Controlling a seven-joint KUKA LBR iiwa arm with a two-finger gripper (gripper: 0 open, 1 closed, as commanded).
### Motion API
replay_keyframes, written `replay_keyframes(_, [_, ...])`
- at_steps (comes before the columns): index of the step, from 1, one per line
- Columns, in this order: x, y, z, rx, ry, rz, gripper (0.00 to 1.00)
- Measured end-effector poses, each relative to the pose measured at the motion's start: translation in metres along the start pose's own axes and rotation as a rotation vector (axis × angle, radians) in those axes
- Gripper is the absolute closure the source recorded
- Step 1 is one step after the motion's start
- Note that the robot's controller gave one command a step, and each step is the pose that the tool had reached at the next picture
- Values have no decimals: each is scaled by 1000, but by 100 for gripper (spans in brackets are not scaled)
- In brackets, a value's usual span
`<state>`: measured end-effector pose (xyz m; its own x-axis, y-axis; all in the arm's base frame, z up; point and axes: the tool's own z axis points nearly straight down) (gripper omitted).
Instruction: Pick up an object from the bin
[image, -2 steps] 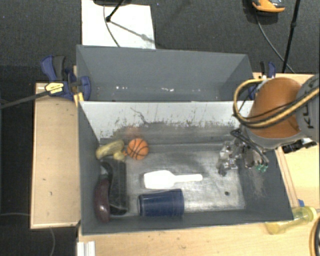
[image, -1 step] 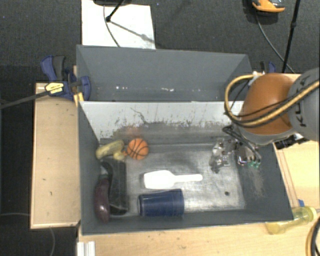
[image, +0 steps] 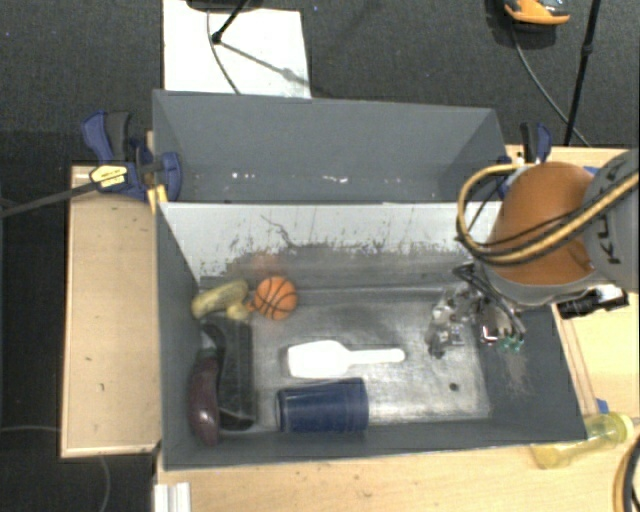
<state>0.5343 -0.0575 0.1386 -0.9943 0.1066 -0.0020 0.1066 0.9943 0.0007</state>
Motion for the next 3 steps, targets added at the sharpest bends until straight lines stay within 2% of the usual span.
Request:
replay_keyframes(1, [0, 1, -3, 0, -1, -20, 100])
replay_keyframes(2, [2, 7, 12, 0, 1, 72, 0])
replay_keyframes(3, [2, 7, 12, 0, 0, 71, 0])
